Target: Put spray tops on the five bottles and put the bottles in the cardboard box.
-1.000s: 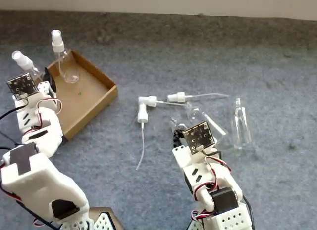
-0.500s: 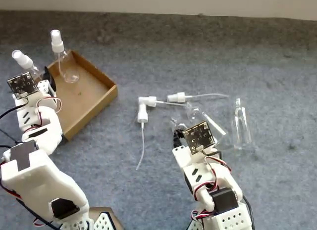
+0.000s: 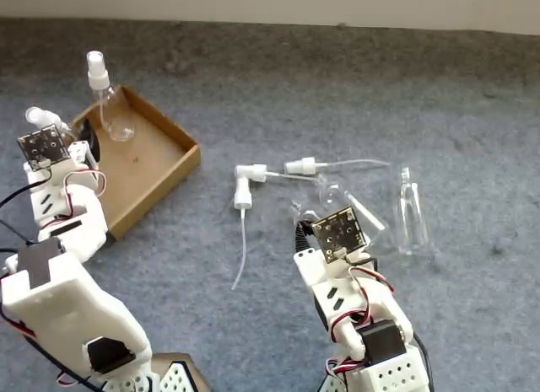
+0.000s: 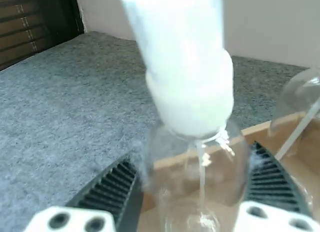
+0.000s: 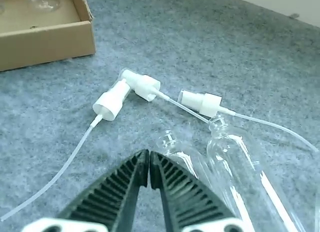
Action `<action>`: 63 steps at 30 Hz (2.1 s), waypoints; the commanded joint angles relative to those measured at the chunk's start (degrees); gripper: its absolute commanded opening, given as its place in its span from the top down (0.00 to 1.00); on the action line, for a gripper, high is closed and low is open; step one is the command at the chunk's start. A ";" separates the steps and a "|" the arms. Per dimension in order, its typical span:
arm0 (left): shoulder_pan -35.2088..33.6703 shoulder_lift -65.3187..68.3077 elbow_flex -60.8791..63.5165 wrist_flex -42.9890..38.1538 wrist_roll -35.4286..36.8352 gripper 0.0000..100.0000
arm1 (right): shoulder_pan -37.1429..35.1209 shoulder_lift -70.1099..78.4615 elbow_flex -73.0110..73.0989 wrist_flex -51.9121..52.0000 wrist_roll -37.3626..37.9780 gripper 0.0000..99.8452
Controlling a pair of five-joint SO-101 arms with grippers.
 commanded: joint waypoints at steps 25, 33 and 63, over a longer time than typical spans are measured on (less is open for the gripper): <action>-1.80 -1.27 1.63 -5.27 -0.70 0.64 | 0.66 -0.48 6.90 -1.54 0.53 0.99; -1.27 -5.41 5.93 -5.36 -0.62 0.64 | 0.66 -0.48 6.90 -1.54 0.53 0.99; 2.59 -77.32 27.38 66.02 -6.95 0.64 | 3.91 -0.40 6.90 -1.89 0.18 0.99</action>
